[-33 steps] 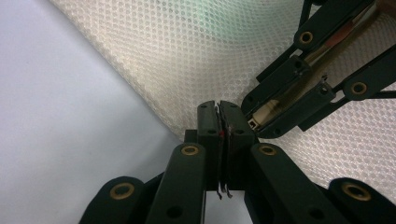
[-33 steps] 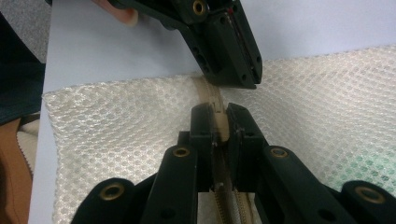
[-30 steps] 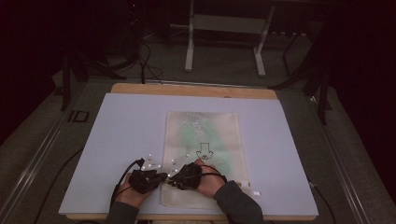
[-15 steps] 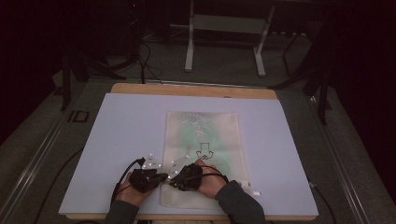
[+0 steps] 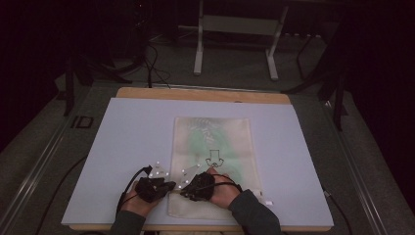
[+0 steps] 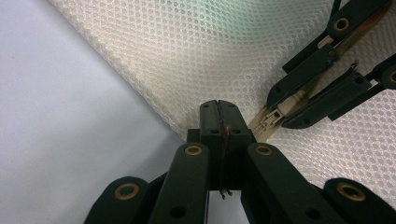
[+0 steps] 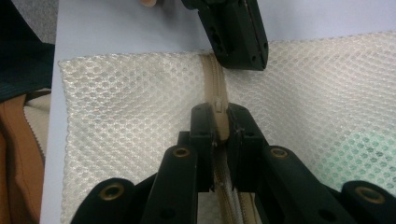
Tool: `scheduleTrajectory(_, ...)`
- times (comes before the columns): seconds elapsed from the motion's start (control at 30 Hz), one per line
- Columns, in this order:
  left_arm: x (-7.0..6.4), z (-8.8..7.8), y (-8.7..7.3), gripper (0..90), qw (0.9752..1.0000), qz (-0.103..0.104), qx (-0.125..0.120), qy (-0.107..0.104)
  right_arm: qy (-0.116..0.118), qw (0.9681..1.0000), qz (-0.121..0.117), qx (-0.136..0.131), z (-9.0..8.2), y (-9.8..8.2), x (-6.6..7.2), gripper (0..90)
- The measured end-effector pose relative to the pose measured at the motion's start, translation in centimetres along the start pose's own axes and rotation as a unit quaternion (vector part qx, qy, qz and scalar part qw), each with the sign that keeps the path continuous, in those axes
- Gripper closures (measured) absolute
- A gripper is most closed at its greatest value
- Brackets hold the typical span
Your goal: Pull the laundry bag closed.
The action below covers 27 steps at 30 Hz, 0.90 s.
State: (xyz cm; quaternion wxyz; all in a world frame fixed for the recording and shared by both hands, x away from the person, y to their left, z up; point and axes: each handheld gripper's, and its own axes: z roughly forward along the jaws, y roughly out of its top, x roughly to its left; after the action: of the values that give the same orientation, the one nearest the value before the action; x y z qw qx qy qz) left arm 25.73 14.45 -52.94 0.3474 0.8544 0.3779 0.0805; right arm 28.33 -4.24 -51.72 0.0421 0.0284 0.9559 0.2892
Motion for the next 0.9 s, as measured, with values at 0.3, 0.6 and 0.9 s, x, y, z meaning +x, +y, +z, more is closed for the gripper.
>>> scheduleTrajectory(0.3,0.01,0.0,0.01,89.4,1.0,0.001,0.001,0.0,-0.003,1.0,-0.003,0.007,-0.36,-0.38,0.17,82.4)
scheduleTrajectory(0.6,0.0,0.0,0.02,89.3,1.0,0.002,0.001,0.0,-0.004,1.0,-0.001,0.008,-0.66,-0.85,0.19,82.3)
scheduleTrajectory(0.9,-0.04,-0.01,0.01,89.4,1.0,0.004,0.002,0.001,-0.008,0.9999,-0.002,0.008,-0.7,-0.88,0.38,82.4)
